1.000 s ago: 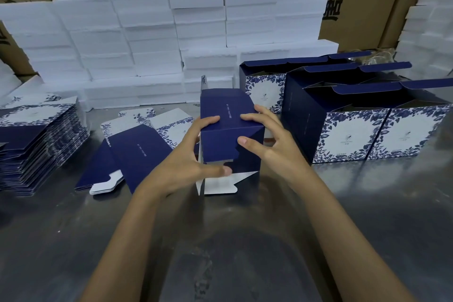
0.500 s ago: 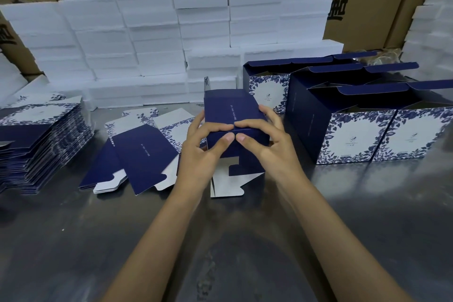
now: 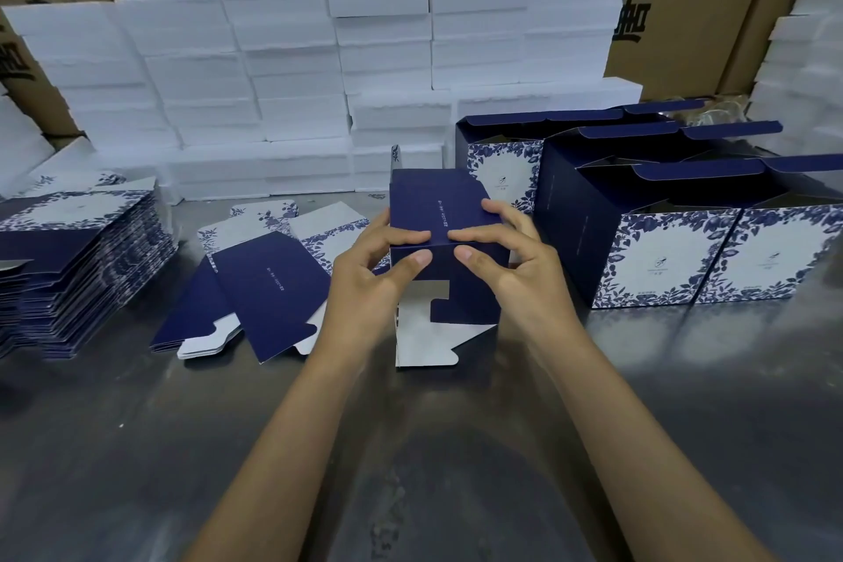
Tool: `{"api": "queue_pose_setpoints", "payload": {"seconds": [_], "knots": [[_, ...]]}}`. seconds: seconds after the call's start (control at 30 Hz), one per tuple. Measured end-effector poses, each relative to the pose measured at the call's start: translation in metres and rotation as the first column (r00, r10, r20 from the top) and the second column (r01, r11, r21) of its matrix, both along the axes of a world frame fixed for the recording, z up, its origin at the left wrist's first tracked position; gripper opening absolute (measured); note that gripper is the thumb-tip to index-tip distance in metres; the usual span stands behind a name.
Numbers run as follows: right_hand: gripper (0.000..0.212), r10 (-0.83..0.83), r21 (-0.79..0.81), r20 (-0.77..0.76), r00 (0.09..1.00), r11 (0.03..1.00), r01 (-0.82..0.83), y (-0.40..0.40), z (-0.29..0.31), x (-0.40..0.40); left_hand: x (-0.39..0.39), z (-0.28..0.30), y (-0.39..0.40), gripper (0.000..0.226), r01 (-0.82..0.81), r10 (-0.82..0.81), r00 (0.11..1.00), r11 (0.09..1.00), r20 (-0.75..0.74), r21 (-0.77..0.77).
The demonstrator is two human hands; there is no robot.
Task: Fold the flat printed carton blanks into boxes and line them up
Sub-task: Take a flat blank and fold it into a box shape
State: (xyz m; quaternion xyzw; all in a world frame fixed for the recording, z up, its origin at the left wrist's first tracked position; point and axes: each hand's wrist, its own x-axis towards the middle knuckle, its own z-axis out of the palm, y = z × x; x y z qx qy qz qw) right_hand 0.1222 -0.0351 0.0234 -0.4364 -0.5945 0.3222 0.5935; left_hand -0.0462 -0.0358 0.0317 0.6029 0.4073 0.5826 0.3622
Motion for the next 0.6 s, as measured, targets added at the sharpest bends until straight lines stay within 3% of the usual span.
{"api": "queue_pose_setpoints", "payload": {"seconds": [0.13,0.33,0.47,0.6], "knots": [[0.025,0.027,0.007,0.018,0.999,1.0,-0.027,-0.001,0.0,0.005,-0.009,0.004,0.0,0.027,0.084,-0.084,0.996,0.996,-0.023,-0.01],[0.027,0.046,-0.021,0.013,0.999,0.999,-0.046,0.001,0.0,0.01,-0.005,0.002,-0.001,0.025,0.042,-0.042,0.999,0.999,-0.009,0.032],[0.057,0.09,-0.148,-0.233,0.968,0.981,-0.127,0.004,0.0,0.017,-0.01,0.003,0.003,0.023,-0.15,0.148,0.989,0.987,0.026,0.064],[0.039,-0.033,-0.386,-0.279,0.96,0.919,-0.08,0.008,-0.003,0.016,-0.014,0.008,0.002,0.025,-0.304,0.289,0.944,0.949,0.158,0.082]]}}
